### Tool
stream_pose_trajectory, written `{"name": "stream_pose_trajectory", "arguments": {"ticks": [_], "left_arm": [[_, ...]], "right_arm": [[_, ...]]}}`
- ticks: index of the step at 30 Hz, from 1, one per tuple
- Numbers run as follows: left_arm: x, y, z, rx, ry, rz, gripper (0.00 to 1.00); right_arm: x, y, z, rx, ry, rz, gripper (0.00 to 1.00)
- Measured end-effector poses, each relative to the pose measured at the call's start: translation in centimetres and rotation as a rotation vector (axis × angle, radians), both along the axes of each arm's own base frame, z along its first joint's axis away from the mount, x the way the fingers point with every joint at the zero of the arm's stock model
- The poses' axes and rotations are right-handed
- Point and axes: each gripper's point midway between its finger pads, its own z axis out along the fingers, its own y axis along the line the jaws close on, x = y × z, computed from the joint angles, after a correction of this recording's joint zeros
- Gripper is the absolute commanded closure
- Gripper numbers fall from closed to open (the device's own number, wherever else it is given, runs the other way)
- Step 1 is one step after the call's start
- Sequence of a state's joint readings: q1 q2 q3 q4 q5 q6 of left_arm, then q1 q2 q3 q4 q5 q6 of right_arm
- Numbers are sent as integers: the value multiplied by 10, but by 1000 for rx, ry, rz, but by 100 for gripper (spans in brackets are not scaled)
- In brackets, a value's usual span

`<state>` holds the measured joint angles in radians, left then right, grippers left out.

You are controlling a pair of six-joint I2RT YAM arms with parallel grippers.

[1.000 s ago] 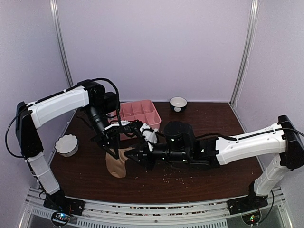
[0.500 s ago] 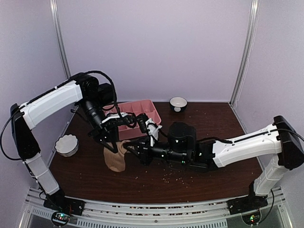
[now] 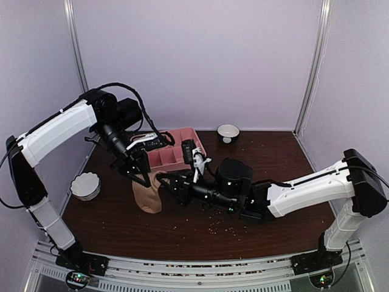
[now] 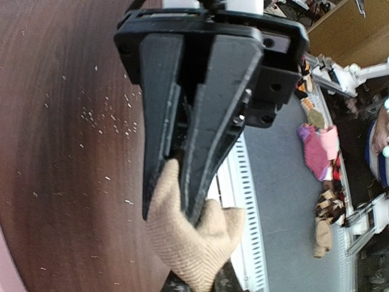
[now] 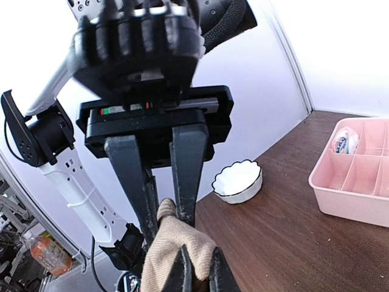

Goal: Roll the socks
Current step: Pass from the left arm to the right

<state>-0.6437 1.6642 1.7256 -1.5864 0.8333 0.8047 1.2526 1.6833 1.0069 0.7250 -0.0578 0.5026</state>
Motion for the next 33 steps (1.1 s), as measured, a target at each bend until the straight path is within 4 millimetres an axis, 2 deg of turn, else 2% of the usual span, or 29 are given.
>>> {"name": "stream_pose_trajectory", "arguments": {"ticks": [7, 10, 12, 14, 18, 19, 25, 28, 31, 33], "left_arm": [[9, 7, 10, -40, 35, 59, 100], [8, 7, 10, -55, 58, 50, 100], [7, 6, 11, -67, 65, 43, 100], [8, 3, 13, -89, 66, 39, 100], [12, -3, 17, -133, 52, 37, 100], [12, -4, 17, -140, 49, 36, 100], [14, -6, 16, -153, 46, 35, 100], [14, -6, 16, -155, 44, 35, 100], [14, -6, 16, -153, 47, 37, 100], [14, -6, 15, -151, 50, 38, 100]], "right_arm": [[5, 3, 5, 77, 24, -19, 98], [5, 3, 6, 84, 23, -19, 66], [4, 3, 6, 80, 15, -14, 51], [1, -2, 3, 67, -7, -1, 41], [-10, -13, -6, 3, -68, 44, 34], [-13, -14, -6, -26, -95, 58, 27], [-22, -14, 3, -99, -205, 113, 24], [-22, -14, 0, -130, -236, 118, 23], [-16, -13, -5, -194, -273, 84, 22], [-7, -12, 0, -242, -317, 7, 21]]}}
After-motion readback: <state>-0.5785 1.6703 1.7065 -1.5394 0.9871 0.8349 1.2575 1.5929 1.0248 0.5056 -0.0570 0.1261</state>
